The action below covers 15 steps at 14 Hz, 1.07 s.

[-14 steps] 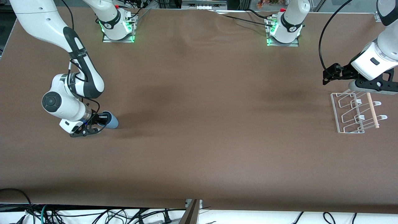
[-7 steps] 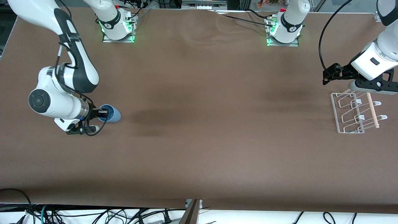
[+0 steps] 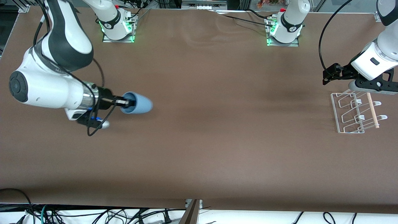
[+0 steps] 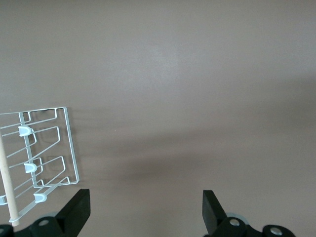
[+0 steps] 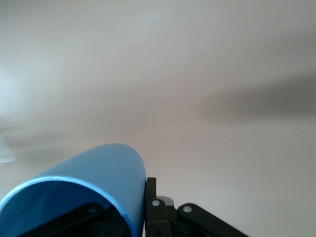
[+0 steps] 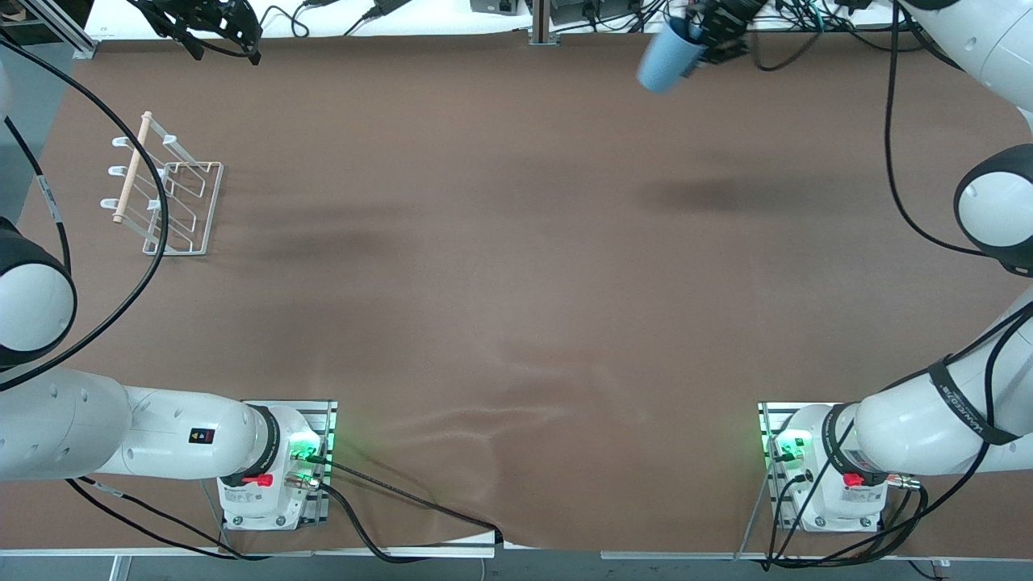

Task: Transfer cup to left arm and place on rack
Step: 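Lift the cup with the right gripper toward the table middle, then hold the cup with the right gripper while the left gripper grasps it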

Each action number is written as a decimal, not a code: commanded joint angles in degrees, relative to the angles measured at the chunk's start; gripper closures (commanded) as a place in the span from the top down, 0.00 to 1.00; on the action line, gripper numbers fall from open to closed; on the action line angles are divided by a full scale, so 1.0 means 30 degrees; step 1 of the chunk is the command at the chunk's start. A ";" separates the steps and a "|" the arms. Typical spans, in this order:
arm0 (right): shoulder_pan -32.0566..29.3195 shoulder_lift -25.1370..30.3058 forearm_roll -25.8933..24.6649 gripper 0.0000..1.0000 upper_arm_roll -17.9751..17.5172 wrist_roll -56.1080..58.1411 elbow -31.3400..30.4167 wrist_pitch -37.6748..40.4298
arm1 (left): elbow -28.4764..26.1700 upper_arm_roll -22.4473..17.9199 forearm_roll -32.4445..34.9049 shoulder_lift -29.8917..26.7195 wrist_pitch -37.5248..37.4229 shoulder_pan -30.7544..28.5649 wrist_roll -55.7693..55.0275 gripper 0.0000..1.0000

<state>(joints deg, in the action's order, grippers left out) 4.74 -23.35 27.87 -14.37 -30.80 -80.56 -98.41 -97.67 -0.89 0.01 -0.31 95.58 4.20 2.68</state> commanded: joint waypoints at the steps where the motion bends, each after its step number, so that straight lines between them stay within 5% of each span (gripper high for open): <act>1: 0.1635 -0.0507 0.2625 0.00 -0.0890 -0.4424 0.1510 -0.1140 | 0.0065 0.0119 -0.0295 0.0014 -0.0191 0.0240 -0.0073 1.00; 7: 0.9367 -0.1209 0.4127 0.00 -0.0893 -1.2636 0.1717 -1.2742 | 0.0094 0.2282 -0.2314 0.0220 -0.0746 0.0388 0.0682 1.00; 15: 1.0023 -0.1298 0.4156 0.00 -0.0892 -1.3405 0.2010 -1.3105 | 0.1179 0.2580 -0.7846 0.0248 -0.1421 0.0209 1.4418 1.00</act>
<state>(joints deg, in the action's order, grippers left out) 34.66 -26.47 39.52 -16.91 -70.39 -76.46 -138.52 -94.47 6.68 -19.48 0.24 92.25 4.59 38.03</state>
